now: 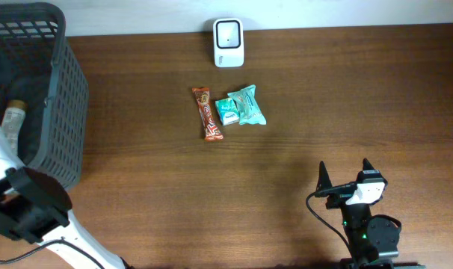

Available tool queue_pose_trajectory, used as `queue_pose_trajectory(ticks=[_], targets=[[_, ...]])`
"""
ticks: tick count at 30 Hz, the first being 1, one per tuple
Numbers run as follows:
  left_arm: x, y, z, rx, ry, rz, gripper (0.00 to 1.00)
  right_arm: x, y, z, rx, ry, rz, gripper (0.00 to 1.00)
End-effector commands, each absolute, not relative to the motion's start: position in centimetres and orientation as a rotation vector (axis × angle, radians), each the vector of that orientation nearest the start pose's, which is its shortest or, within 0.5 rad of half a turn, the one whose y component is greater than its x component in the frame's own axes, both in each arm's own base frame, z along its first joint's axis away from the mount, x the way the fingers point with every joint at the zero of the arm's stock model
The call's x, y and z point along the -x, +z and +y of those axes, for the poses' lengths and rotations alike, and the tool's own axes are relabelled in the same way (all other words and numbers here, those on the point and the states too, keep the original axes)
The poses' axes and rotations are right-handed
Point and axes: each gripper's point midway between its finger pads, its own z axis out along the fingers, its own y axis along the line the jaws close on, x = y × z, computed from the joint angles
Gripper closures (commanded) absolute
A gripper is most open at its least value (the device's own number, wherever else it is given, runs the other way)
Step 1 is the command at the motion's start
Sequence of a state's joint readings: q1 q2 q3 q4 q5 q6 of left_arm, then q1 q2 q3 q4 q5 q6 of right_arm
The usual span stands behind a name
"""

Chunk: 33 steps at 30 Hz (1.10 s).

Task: Scan the item barcode
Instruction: 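Take the red chocolate bar from the basket to the table, then place the white tube from the basket beside the other items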

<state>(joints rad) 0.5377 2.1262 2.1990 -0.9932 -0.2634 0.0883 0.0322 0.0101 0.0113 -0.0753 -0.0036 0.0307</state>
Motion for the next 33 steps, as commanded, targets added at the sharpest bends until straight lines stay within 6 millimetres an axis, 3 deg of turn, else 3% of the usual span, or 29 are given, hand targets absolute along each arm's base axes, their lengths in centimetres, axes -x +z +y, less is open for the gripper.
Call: queue_pose_trajectory(ticks=[1,4,7,9,13,15,18,20,21,23,26,27,29,30,32,33], targets=[[-40.8,15.6,33.1,0.515,0.830,2.702,0.07,-24.6,15.5,0.6,-0.017,0.048,1.650,0.01],[-40.2,12.4,32.8,0.470,0.829,2.752,0.08,-24.6,15.6,0.6,-0.017,0.048,1.650,0.01],[-40.2,11.1,33.1,0.405,0.839,2.765,0.12,-24.6,15.5,0.6,-0.017,0.048,1.650,0.01],[-40.9,10.0,32.4,0.266,0.755,2.788,0.07,-24.6,15.6,0.6,-0.017,0.048,1.650,0.01],[-40.3,7.8,33.2,0.299,0.730,2.768,0.10,-24.6,15.5,0.6,-0.017,0.048,1.650,0.01],[-39.3,6.7,34.0,0.332,0.716,2.769,0.16,-24.6,15.6,0.6,-0.017,0.048,1.650,0.01],[-37.6,5.5,35.2,0.386,0.713,2.780,0.16,-24.6,15.6,0.6,-0.017,0.048,1.650,0.01],[-37.5,4.7,34.7,0.385,0.587,2.775,0.15,-24.6,15.6,0.6,-0.017,0.048,1.650,0.01],[-37.6,4.3,34.3,0.381,0.507,2.765,0.22,-24.6,15.5,0.6,-0.017,0.048,1.650,0.01],[-37.6,3.7,33.6,0.377,0.393,2.755,0.44,-24.6,15.5,0.6,-0.017,0.048,1.650,0.01],[-37.2,3.4,33.2,0.394,0.365,2.768,1.00,-24.6,15.6,0.6,-0.017,0.048,1.650,0.01],[-37.2,3.6,33.3,0.450,0.359,2.750,1.00,-24.6,15.6,0.6,-0.017,0.048,1.650,0.01],[-38.9,5.9,32.7,0.587,0.245,2.629,1.00,-24.6,15.6,0.6,-0.017,0.048,1.650,0.01],[-40.4,8.2,31.8,0.585,0.140,2.544,1.00,-24.6,15.6,0.6,-0.017,0.048,1.650,0.01],[-43.7,15.7,29.9,0.566,-0.065,2.319,1.00,-24.6,15.6,0.6,-0.017,0.048,1.650,0.01],[-44.5,18.7,29.4,0.574,-0.115,2.240,1.00,-24.6,15.6,0.6,-0.017,0.048,1.650,0.01]])
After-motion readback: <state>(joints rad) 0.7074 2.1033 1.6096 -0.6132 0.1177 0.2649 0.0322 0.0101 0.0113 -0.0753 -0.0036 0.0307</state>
